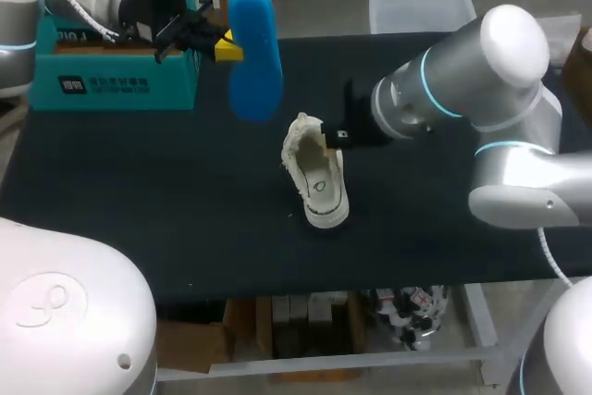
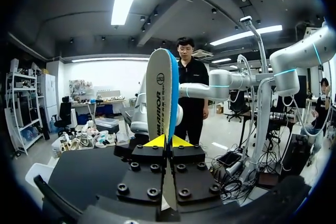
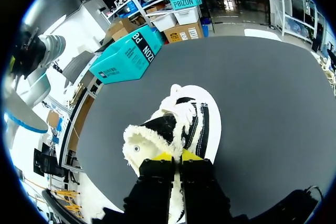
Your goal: Open the shoe tongue, take the insole out of the shoe, put the insole back into the shoe, and pack the shoe into the shoebox
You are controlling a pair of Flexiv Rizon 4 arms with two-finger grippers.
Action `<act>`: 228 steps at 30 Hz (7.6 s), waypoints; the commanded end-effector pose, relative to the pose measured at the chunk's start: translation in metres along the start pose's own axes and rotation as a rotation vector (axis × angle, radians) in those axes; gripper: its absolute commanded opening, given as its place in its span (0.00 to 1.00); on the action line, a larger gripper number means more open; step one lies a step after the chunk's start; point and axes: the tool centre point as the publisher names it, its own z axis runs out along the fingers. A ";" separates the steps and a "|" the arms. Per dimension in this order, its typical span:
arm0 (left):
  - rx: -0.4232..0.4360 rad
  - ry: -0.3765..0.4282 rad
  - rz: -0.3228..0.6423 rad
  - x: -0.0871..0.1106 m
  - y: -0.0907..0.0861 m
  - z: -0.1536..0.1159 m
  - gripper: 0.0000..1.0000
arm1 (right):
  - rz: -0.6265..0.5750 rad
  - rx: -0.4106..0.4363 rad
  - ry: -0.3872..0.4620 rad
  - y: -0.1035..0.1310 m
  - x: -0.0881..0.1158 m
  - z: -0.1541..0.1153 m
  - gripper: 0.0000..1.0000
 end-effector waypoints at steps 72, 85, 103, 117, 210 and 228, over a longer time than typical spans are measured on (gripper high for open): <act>0.135 -0.004 -0.237 0.032 -0.019 0.059 0.00 | -0.927 0.489 0.088 -0.018 -0.055 -0.083 1.00; 0.163 0.036 -0.212 0.032 0.011 0.054 0.00 | -0.706 0.604 0.305 -0.010 -0.045 -0.120 1.00; 0.062 0.104 -0.040 0.046 0.041 0.066 0.00 | -0.500 0.865 0.455 -0.010 -0.041 -0.123 1.00; -0.131 0.142 0.122 0.048 0.063 0.097 0.00 | -0.197 0.753 0.355 -0.043 -0.051 -0.138 1.00; -0.322 0.095 0.926 0.052 0.172 0.143 0.00 | 0.707 0.624 0.731 -0.084 0.032 -0.062 0.31; -0.317 0.071 0.927 0.055 0.178 0.146 0.00 | 0.708 0.636 0.732 -0.083 0.035 -0.056 0.00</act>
